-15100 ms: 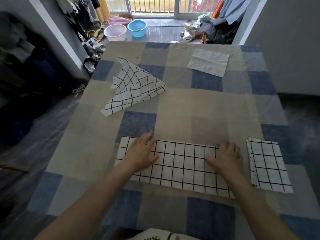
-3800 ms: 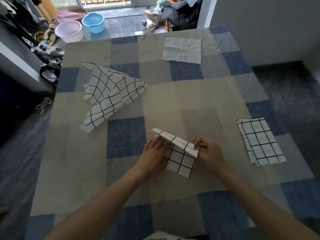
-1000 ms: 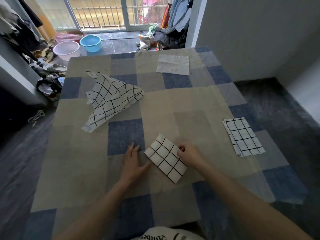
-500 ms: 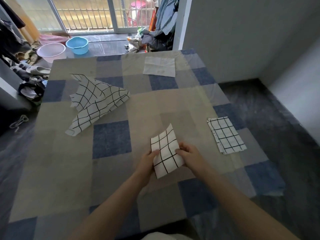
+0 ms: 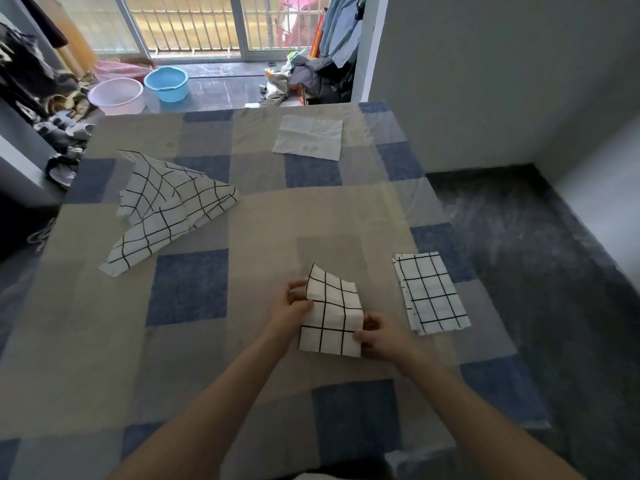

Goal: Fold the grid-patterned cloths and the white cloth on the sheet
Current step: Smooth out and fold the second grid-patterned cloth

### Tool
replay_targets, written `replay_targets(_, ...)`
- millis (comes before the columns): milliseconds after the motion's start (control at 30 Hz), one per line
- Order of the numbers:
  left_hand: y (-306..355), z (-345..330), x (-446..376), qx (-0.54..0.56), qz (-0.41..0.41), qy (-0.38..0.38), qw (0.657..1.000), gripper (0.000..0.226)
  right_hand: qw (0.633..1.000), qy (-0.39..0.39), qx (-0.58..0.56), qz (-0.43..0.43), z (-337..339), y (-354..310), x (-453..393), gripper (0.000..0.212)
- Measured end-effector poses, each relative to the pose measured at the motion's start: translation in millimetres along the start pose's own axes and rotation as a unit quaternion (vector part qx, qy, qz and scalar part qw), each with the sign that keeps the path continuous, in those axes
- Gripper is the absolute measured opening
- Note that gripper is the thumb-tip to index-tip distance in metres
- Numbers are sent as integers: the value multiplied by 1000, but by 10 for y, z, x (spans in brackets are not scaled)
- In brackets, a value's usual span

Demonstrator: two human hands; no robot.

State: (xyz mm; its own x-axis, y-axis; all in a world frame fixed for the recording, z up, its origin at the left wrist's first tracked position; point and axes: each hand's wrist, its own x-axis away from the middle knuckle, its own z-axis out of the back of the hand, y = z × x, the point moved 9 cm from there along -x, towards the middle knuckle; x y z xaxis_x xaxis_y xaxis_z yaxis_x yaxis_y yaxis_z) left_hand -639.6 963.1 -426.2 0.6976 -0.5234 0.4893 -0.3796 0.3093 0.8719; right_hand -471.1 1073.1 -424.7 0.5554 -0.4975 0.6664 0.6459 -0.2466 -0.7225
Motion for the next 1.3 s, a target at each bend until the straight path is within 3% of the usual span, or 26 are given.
replay_targets(167, 323, -78, -192, -61, -89, 84, 991, 40, 997, 57, 18, 41, 345, -228, -215, 21)
replay_targets(367, -105, -234, -253, -199, -3, 56, 978, 61, 978, 72, 193, 44, 431, -46, -413, 24)
replay_targets(500, -173, -240, -209, -260, -15, 66, 963, 45, 962, 53, 254, 86, 419, -57, -470, 17)
replay_targets(733, -62, -210, -213, -243, -32, 113, 963, 31, 916, 26, 363, 170, 346, -282, -510, 9)
replay_targets(767, -45, -210, -199, -273, -44, 122, 953, 31, 901, 36, 389, 190, 334, -326, -496, 11)
replay_targets(833, 59, -289, -119, -399, -105, 126, 902, 33, 859, 64, 440, 254, 286, -430, -478, 24)
replay_targets(900, 97, -501, -19, -501, -168, 70, 846, 39, 828, 56, 467, 304, 190, -500, -465, 33)
replay_targets(1000, -115, -694, 41, -583, -152, -29, 798, 47, 800, 8, 515, 308, 63, -469, -486, 33)
replay_targets(1167, -209, -698, 132, -624, -155, -36, 765, 58, 790, 1, 545, 281, 31, -497, -462, 36)
replay_targets(1300, 168, -526, 265, -566, -197, 27, 800, 55, 750, 17, 598, 282, -57, -738, -333, 34)
